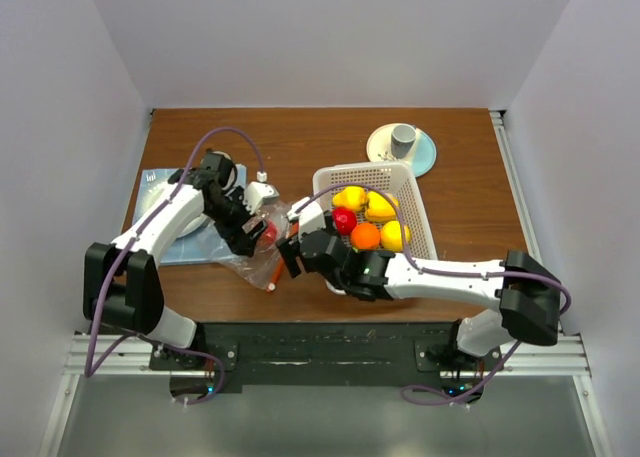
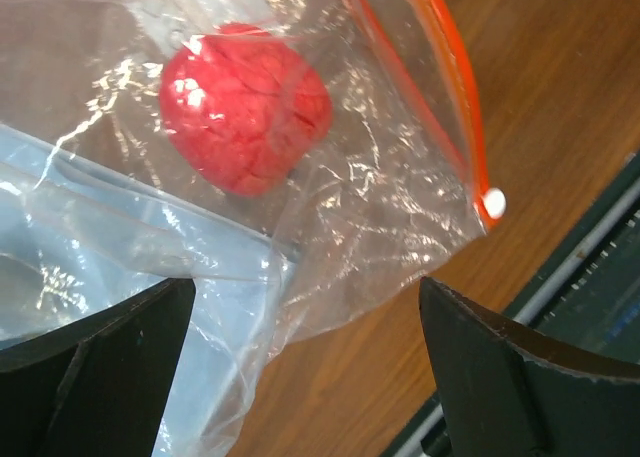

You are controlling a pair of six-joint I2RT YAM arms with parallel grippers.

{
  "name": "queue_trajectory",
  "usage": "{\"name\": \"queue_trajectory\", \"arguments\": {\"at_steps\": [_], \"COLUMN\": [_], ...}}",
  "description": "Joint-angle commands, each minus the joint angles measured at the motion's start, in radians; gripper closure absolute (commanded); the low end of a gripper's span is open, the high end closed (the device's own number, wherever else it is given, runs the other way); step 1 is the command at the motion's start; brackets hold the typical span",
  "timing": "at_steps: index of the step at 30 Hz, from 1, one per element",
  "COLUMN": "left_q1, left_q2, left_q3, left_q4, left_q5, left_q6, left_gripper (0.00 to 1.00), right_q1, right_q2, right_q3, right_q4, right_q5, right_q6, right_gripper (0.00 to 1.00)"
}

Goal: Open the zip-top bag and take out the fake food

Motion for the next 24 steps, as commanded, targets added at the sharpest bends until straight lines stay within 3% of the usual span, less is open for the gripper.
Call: {"name": "queue_trajectory", "arguments": {"at_steps": [1, 8, 12, 19, 24], "left_q1": [0.012, 0.012, 0.012, 0.034, 0.032], "left_q2": [0.006, 0.083, 0.124, 0.075, 0.078], "left_q3": [0.000, 0.018, 0.107, 0.247, 0.256], "left_q4": [0.135, 0.212, 0.165, 0.071, 0.167], "left_q5": [-0.015, -0.050, -0.023, 0.002, -0.032], "left_q6": [-0.018, -0.026, -0.033, -0.022, -0.102], "left_gripper": [0.00, 0.00, 0.00, 0.00, 0.00], "right_q1": [0.031, 0.034, 0.033, 0.024, -0.036], "right_q2": [0.037, 0.198, 0.274, 0.291, 0.294], "right_q3": [0.037, 0.057, 0.094, 0.065, 0.049], "right_q4": [0.116, 0.178, 0.167, 0.196, 0.218], "right_q5": [-0.112, -0.098, -0.078, -0.032, -0.028], "right_q6": [0.000, 0.014, -0.006, -0.029, -0.041], "right_gripper": [0.17, 0.22, 0.25, 0.27, 0.27]}}
